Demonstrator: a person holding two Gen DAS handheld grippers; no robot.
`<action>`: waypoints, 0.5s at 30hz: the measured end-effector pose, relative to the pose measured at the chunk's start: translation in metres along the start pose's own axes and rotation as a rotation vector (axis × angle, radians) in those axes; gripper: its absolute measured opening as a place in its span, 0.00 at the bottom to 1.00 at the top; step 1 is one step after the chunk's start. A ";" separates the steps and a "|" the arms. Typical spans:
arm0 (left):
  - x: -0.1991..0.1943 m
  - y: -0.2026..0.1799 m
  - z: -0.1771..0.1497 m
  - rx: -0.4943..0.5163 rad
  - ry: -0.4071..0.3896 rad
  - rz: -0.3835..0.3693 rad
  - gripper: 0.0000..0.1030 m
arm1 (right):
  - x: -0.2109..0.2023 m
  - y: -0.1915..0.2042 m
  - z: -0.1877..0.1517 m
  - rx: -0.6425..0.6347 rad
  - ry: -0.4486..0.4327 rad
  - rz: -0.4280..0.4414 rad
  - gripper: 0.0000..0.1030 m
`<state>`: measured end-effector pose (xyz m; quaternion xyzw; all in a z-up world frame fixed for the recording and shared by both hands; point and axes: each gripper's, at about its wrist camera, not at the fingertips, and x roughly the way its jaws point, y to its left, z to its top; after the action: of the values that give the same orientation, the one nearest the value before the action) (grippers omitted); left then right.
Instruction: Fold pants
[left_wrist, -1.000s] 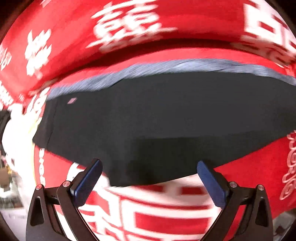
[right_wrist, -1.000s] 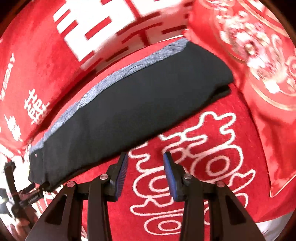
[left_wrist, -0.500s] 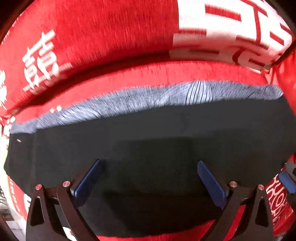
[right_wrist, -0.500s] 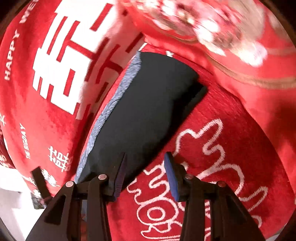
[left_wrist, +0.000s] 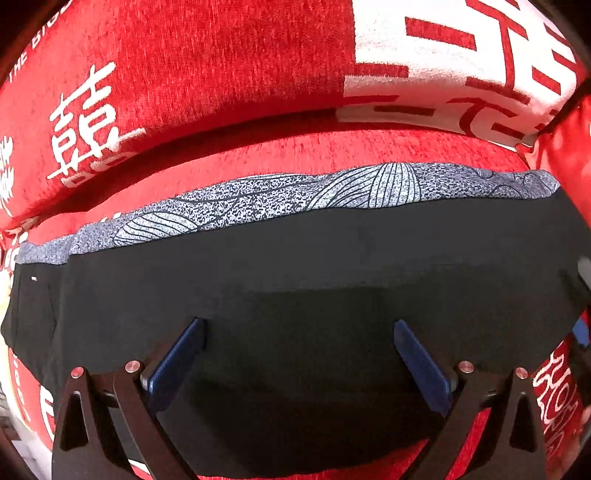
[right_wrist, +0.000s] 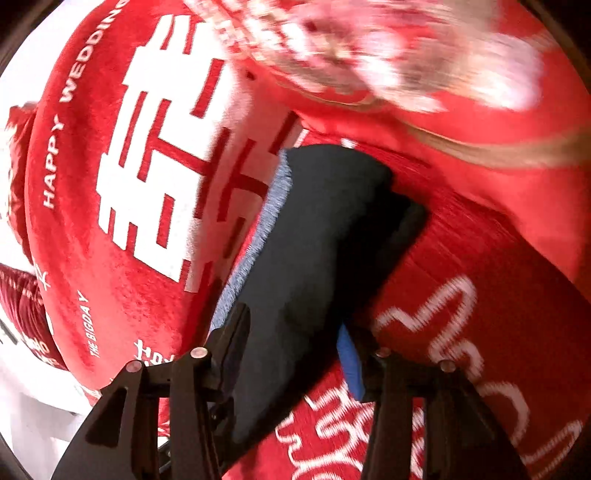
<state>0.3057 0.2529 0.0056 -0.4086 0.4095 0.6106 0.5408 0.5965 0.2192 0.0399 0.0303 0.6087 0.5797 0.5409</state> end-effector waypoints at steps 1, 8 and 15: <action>-0.002 0.000 -0.003 0.001 -0.003 -0.001 1.00 | 0.003 0.003 0.001 -0.011 -0.005 -0.006 0.51; -0.018 -0.003 0.007 0.048 0.036 -0.070 0.64 | 0.018 0.005 0.021 0.066 0.087 -0.086 0.14; -0.038 -0.018 0.012 0.101 -0.084 -0.152 0.64 | -0.006 0.057 0.022 -0.101 0.072 -0.036 0.14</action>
<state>0.3262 0.2536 0.0443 -0.3848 0.3848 0.5630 0.6220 0.5803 0.2488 0.0917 -0.0289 0.5981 0.6005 0.5299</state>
